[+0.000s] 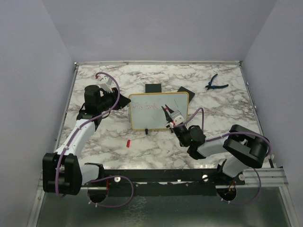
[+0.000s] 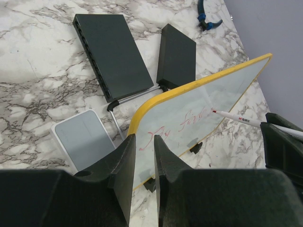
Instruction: Write a sentence on the whiteboard
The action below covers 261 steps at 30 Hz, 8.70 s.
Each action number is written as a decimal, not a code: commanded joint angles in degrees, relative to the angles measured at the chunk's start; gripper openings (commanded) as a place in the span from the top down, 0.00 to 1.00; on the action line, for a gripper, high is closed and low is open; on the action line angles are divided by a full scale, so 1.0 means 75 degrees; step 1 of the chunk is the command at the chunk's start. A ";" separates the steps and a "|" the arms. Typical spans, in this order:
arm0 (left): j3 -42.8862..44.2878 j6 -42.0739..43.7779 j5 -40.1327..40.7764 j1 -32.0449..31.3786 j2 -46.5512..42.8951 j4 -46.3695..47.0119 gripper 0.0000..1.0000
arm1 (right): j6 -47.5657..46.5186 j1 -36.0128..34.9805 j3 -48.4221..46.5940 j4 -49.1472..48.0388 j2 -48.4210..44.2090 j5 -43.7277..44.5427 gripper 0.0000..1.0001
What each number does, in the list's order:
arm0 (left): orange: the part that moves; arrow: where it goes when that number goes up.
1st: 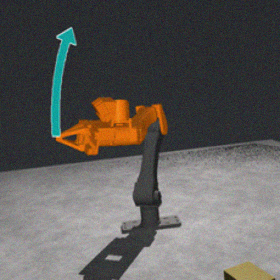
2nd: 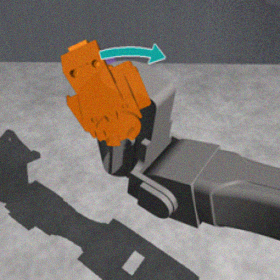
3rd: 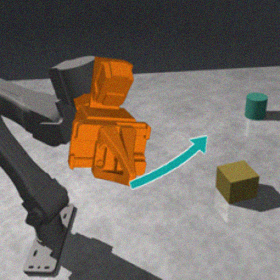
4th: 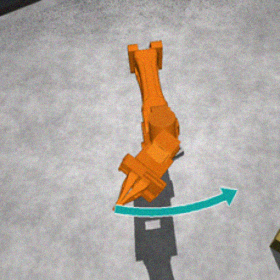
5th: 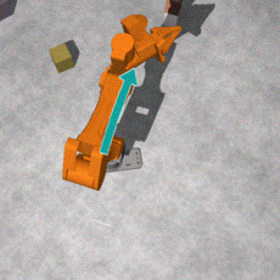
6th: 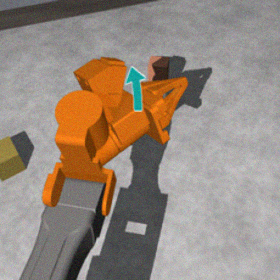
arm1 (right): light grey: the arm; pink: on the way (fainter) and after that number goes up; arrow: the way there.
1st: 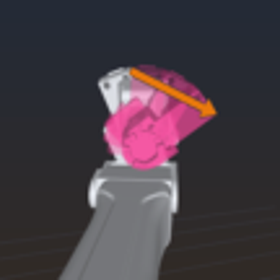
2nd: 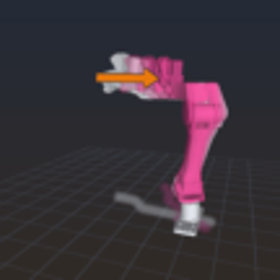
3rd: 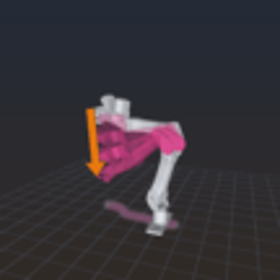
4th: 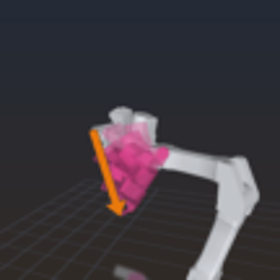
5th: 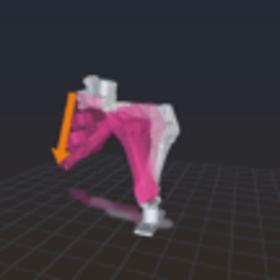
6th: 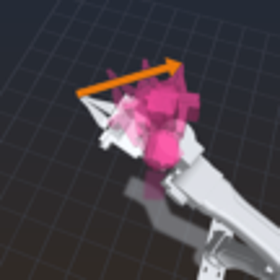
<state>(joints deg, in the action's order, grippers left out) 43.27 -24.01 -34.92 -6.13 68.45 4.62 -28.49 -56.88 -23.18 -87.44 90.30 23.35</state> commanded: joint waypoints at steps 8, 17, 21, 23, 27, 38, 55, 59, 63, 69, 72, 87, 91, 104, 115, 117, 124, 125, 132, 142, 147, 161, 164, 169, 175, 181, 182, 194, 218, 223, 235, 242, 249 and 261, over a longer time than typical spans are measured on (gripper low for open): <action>-0.0027 0.0119 -0.0045 -0.0047 -0.0148 0.0076 0.77 | -0.0203 0.0049 0.0102 -0.1619 -0.0199 0.0365 0.99; -0.0032 0.0120 -0.0044 -0.0049 -0.0167 0.0075 0.77 | -0.0335 0.0049 0.0034 -0.1619 -0.0223 0.0380 0.99; -0.0038 0.0113 -0.0050 -0.0046 -0.0172 0.0081 0.77 | -0.0384 0.0049 -0.0063 -0.1619 -0.0173 0.0309 0.99; -0.0038 0.0118 -0.0053 -0.0035 -0.0179 0.0075 0.77 | -0.0354 0.0052 -0.0100 -0.1619 -0.0138 0.0265 0.99; -0.0038 0.0113 -0.0055 -0.0044 -0.0169 0.0078 0.77 | -0.0274 0.0049 -0.0159 -0.1619 -0.0026 0.0174 0.99; -0.0027 0.0129 -0.0055 -0.0047 -0.0148 0.0078 0.77 | -0.0303 0.0058 -0.0417 -0.1616 0.0214 0.0074 0.99; -0.0026 0.0127 -0.0035 -0.0043 -0.0167 0.0075 0.77 | -0.0231 0.0049 -0.0364 -0.1619 0.0155 -0.0138 0.99; -0.0037 0.0124 0.0035 -0.0047 -0.0169 0.0078 0.77 | 0.0037 0.0032 -0.0030 -0.1613 -0.0246 -0.0260 0.99; -0.0027 0.0119 0.0038 -0.0044 -0.0170 0.0078 0.77 | 0.0247 -0.0027 0.0280 -0.1228 -0.0822 -0.0407 0.99; -0.0038 0.0108 0.0040 -0.0044 -0.0161 0.0075 0.77 | 0.0179 -0.0033 0.0459 -0.1111 -0.1150 -0.0261 0.99; -0.0044 0.0114 0.0027 -0.0041 -0.0168 0.0077 0.77 | 0.0201 -0.0033 0.0454 -0.1328 -0.0990 -0.0091 0.99; -0.0062 0.0126 0.0015 -0.0040 -0.0197 0.0078 0.77 | 0.0064 0.0036 0.0119 -0.1596 -0.0418 0.0075 0.99; -0.0073 0.0129 0.0015 -0.0040 -0.0226 0.0079 0.77 | 0.0072 0.0081 0.0081 -0.1595 -0.0364 0.0068 0.99; -0.0079 0.0131 0.0005 -0.0047 -0.0218 0.0081 0.77 | -0.0030 0.0178 -0.0035 -0.1595 -0.0277 0.0068 0.99; -0.0073 0.0131 -0.0007 -0.0037 -0.0203 0.0083 0.77 | 0.0021 0.0216 -0.0003 -0.1607 -0.0114 0.0147 0.99; -0.0073 0.0131 -0.0007 -0.0047 -0.0199 0.0077 0.77 | 0.0057 0.0213 0.0067 -0.1607 -0.0140 0.0166 0.99; -0.0062 0.0119 -0.0017 -0.0046 -0.0163 0.0078 0.77 | 0.0139 0.0221 0.0246 -0.1607 -0.0224 0.0188 0.99; -0.0062 0.0118 -0.0011 -0.0042 -0.0164 0.0086 0.77 | 0.0142 0.0214 0.0274 -0.1613 -0.0227 0.0189 0.99; -0.0073 0.0118 -0.0002 -0.0041 -0.0158 0.0076 0.77 | 0.0137 0.0213 0.0458 -0.1608 -0.0333 0.0201 0.99; -0.0073 0.0118 -0.0020 -0.0049 -0.0166 0.0079 0.77 | -0.0127 0.0213 0.0391 -0.1607 -0.0406 0.0350 0.99; -0.0062 0.0113 -0.0020 -0.0047 -0.0165 0.0080 0.77 | -0.0267 0.0213 0.0273 -0.1607 -0.0382 0.0352 0.99; -0.0073 0.0119 -0.0018 -0.0048 -0.0209 0.0076 0.77 | -0.0539 0.0225 -0.0015 -0.1613 -0.0293 0.0282 0.99; -0.0073 0.0115 -0.0019 -0.0049 -0.0208 0.0078 0.77 | -0.0515 0.0226 -0.0021 -0.1607 -0.0277 0.0270 0.99; -0.0073 0.0119 -0.0013 -0.0040 -0.0205 0.0079 0.77 | -0.0477 0.0225 0.0024 -0.1607 -0.0289 0.0293 0.99; -0.0073 0.0116 -0.0020 -0.0039 -0.0193 0.0079 0.77 | -0.0262 0.0225 0.0211 -0.1607 -0.0277 0.0348 0.99; -0.0064 0.0119 -0.0020 -0.0041 -0.0176 0.0080 0.77 | -0.0187 0.0225 0.0317 -0.1609 -0.0299 0.0389 0.99; -0.0062 0.0116 -0.0020 -0.0038 -0.0178 0.0079 0.77 | -0.0170 0.0225 0.0324 -0.1610 -0.0308 0.0390 0.99; -0.0050 0.0116 -0.0032 -0.0049 -0.0154 0.0078 0.77 | -0.0172 0.0225 0.0453 -0.1607 -0.0335 0.0445 0.99; -0.0050 0.0110 -0.0030 -0.0047 -0.0179 0.0078 0.77 | -0.0341 0.0225 0.0501 -0.1617 -0.0455 0.0434 0.99; -0.0059 0.0119 -0.0020 -0.0043 -0.0192 0.0083 0.77 | -0.0232 0.0214 0.0606 -0.1607 -0.0602 0.0160 0.99; -0.0062 0.0112 -0.0007 -0.0039 -0.0230 0.0077 0.77 | 0.0432 -0.0019 0.1103 -0.0047 -0.2246 -0.0436 0.99; -0.0073 0.0108 -0.0002 -0.0041 -0.0257 0.0082 0.77 | 0.0605 -0.0033 0.1067 0.0860 -0.3174 -0.0306 0.99; -0.0062 0.0111 -0.0013 -0.0049 -0.0209 0.0080 0.77 | 0.0851 -0.0033 0.0828 0.1761 -0.3568 -0.0111 0.99; -0.0108 0.0125 0.0014 -0.0044 -0.0209 0.0097 0.77 | 0.1079 0.0659 0.0969 0.1774 -0.3784 -0.0464 0.99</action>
<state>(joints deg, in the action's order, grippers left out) 43.24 -23.97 -34.89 -6.13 67.79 4.62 -22.79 -54.26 -15.79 -74.61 62.89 21.43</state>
